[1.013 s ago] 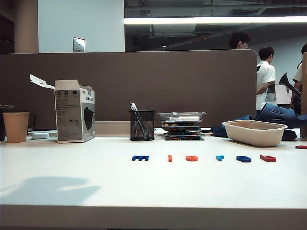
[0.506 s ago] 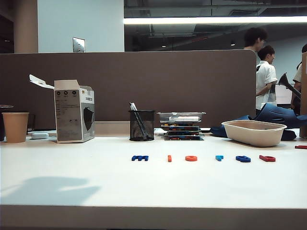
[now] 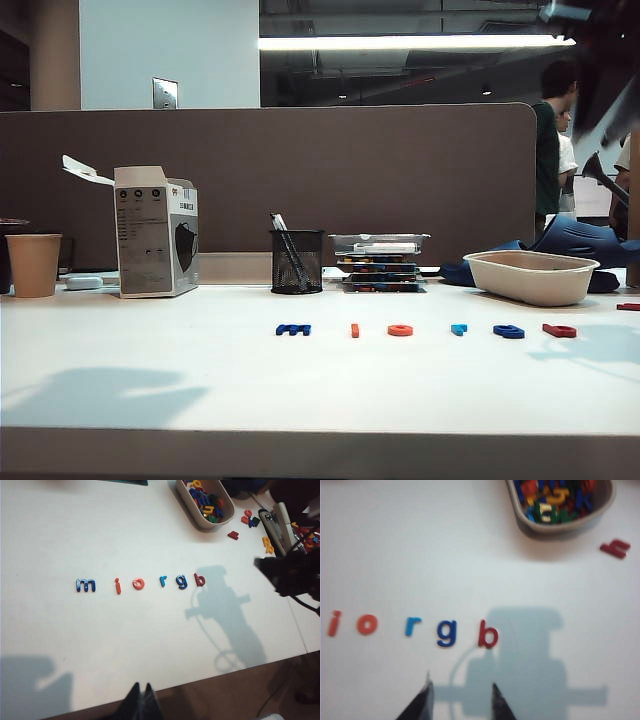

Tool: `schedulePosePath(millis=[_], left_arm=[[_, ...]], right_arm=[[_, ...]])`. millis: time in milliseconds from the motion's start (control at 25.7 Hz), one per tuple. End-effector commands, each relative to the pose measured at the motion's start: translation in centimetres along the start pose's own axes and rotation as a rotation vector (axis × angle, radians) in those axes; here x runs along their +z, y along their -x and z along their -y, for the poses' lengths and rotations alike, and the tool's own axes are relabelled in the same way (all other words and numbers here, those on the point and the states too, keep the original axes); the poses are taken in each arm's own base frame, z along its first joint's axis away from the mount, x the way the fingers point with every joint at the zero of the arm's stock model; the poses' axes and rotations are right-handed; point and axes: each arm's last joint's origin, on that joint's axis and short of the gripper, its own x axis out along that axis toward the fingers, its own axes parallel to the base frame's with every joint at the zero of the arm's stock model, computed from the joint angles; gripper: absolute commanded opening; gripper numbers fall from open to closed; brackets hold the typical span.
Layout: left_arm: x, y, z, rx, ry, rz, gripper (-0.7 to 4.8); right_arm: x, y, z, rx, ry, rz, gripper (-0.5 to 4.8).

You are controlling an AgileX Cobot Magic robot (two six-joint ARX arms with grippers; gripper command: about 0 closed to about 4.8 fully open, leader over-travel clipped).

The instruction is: Select the appropriate letters from the row of letter magnets placed on the table to arrange into the word "big".

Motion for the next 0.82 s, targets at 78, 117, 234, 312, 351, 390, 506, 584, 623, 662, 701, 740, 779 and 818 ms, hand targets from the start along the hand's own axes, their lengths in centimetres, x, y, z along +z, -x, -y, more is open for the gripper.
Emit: schedulePosePath(millis=[78, 117, 234, 312, 351, 390, 506, 584, 623, 662, 701, 740, 779, 818], left_arm=[[0.1, 0.1, 0.0, -0.003, 0.004, 0.013, -0.05], [0.1, 0.1, 0.0, -0.003, 0.004, 0.013, -0.05], [0.2, 0.1, 0.0, -0.001, 0.004, 0.014, -0.05], [0.1, 0.1, 0.0, -0.001, 0.004, 0.014, -0.05], [0.1, 0.1, 0.0, -0.002, 0.004, 0.014, -0.05], [0.1, 0.1, 0.0, -0.002, 0.004, 0.014, -0.05], [0.1, 0.1, 0.0, -0.002, 0.004, 0.013, -0.05], [0.1, 0.1, 0.0, -0.002, 0.004, 0.014, -0.05], [0.1, 0.1, 0.0, -0.002, 0.004, 0.014, -0.05], [0.1, 0.1, 0.0, -0.002, 0.004, 0.014, -0.05], [0.1, 0.1, 0.0, -0.002, 0.004, 0.014, -0.05], [0.1, 0.1, 0.0, -0.002, 0.004, 0.014, -0.05], [0.1, 0.1, 0.0, -0.002, 0.004, 0.014, -0.05], [0.1, 0.1, 0.0, -0.002, 0.004, 0.014, -0.05]], right_arm=[[0.9, -4.8, -0.4, -0.029, -0.029, -0.126, 1.93], [0.8, -6.5, -0.5, -0.038, -0.028, -0.172, 2.31], [0.3, -8.7, -0.4, -0.048, -0.026, -0.232, 2.33], [-0.1, -9.9, -0.4, -0.056, -0.031, -0.267, 2.33], [-0.3, -10.6, -0.3, -0.061, -0.045, -0.284, 2.33], [-0.5, -11.1, -0.3, -0.063, -0.048, -0.295, 2.34], [-0.9, -12.5, -0.3, -0.068, -0.049, -0.319, 2.34], [-1.1, -13.3, -0.3, -0.069, -0.049, -0.326, 2.34], [-1.2, -13.6, -0.2, -0.07, -0.049, -0.326, 2.34], [-1.2, -13.9, -0.2, -0.07, -0.049, -0.326, 2.34], [-1.3, -14.2, -0.2, -0.07, -0.05, -0.325, 2.34], [-1.3, -14.4, -0.2, -0.07, -0.05, -0.324, 2.34], [-1.3, -14.7, -0.2, -0.07, -0.05, -0.322, 2.34], [-1.4, -14.9, -0.2, -0.07, -0.05, -0.322, 2.34]])
